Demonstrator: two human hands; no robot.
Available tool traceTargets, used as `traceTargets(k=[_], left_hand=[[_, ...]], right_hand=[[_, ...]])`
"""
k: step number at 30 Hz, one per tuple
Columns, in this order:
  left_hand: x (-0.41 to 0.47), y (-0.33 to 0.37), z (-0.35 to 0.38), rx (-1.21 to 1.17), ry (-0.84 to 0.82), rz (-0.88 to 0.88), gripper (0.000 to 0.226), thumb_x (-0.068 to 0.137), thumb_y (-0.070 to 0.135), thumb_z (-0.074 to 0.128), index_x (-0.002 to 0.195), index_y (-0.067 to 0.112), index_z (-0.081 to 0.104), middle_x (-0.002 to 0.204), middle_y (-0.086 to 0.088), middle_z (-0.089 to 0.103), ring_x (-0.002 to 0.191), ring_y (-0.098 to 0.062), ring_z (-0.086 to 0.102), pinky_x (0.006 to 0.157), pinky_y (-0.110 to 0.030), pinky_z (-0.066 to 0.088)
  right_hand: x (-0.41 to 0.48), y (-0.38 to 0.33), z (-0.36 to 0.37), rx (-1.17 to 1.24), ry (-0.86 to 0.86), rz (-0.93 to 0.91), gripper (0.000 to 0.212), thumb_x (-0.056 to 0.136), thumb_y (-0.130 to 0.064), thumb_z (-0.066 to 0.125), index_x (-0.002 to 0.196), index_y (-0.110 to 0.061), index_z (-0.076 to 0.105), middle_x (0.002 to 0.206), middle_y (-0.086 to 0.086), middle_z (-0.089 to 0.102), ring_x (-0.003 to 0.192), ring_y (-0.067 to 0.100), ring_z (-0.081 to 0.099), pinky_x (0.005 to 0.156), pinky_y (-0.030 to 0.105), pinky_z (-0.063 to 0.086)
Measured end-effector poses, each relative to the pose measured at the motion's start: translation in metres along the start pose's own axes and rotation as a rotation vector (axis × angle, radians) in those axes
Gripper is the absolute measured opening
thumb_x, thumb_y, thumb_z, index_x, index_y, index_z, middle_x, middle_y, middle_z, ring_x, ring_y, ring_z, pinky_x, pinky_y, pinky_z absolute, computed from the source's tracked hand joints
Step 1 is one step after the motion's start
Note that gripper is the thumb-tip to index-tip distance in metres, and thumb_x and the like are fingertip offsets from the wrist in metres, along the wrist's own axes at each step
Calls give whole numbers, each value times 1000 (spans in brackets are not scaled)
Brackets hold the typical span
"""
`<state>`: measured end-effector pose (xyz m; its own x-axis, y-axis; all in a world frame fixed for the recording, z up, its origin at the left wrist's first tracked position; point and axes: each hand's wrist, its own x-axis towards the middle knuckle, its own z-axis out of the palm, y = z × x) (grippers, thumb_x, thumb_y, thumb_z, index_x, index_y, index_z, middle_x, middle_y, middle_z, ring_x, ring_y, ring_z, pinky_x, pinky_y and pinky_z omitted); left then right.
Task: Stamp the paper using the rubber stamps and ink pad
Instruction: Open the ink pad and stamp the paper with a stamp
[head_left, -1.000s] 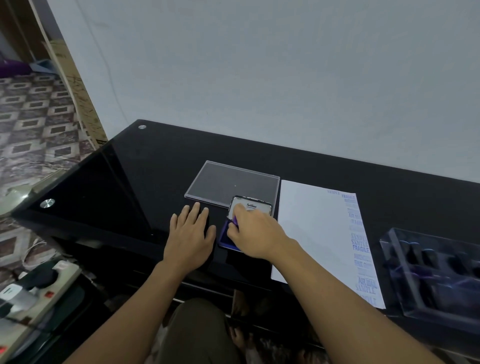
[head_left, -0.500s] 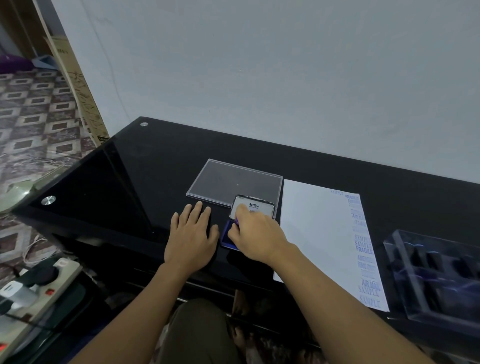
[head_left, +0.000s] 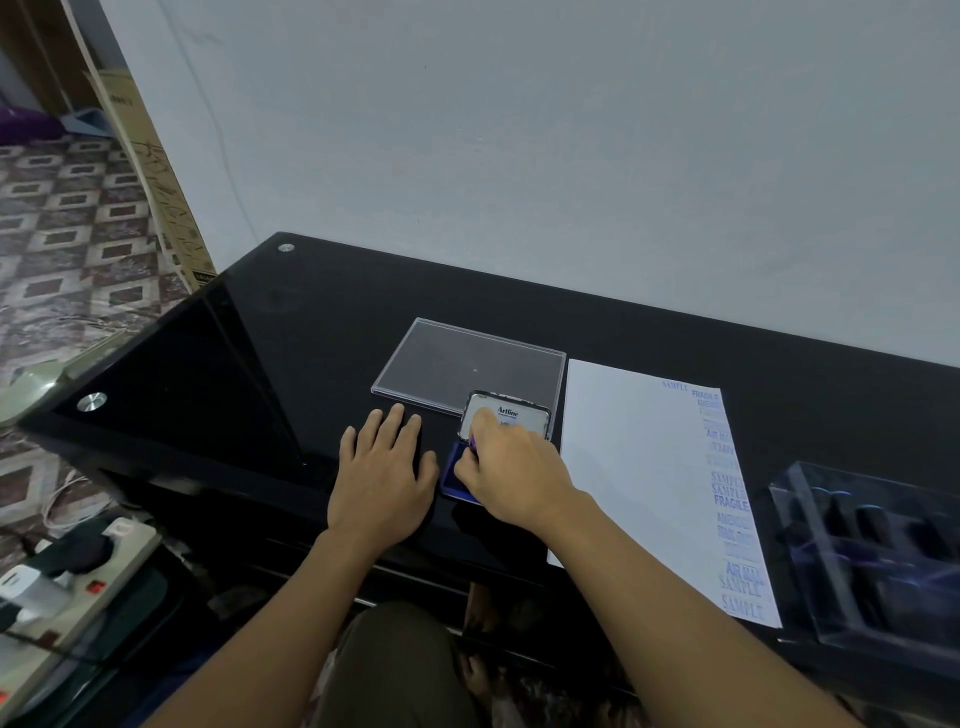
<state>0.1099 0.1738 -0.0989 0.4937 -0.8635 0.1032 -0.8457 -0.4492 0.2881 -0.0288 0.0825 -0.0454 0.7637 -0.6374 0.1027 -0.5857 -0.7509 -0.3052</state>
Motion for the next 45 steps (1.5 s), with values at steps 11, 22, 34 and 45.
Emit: traceTargets(k=[11,22,34,45], left_hand=[[0,0,1,-19,6,-2,56,102,41,34,154,18,29,164,-4,17,151,-23,8,122,-47,6],[18,14,-22,-236,17,-61,47,93,30,49,137,15,50,150,-9,42,142,-26,32,114,-55,29],[55,120,-39,-424,-68,203,43,98,26,51,138,12,51,150,-2,41,142,-17,29,114,-35,27],[108,200,4,-305,-231,303,40,97,19,45,133,5,52,142,-7,48,135,-24,34,109,-37,30]], right_hand=[[2,1,2,-6,16,3,16,97,-32,50,97,-18,43,81,4,63,70,22,60,58,34,51],[-4,1,-11,92,34,37,15,97,-32,49,91,-19,43,77,-1,58,69,22,56,59,33,42],[-18,109,-95,453,153,453,10,86,-22,62,85,-12,64,81,0,66,80,19,62,62,28,46],[-12,216,-127,370,72,610,20,98,-31,49,94,-15,59,89,3,65,70,16,53,62,30,40]])
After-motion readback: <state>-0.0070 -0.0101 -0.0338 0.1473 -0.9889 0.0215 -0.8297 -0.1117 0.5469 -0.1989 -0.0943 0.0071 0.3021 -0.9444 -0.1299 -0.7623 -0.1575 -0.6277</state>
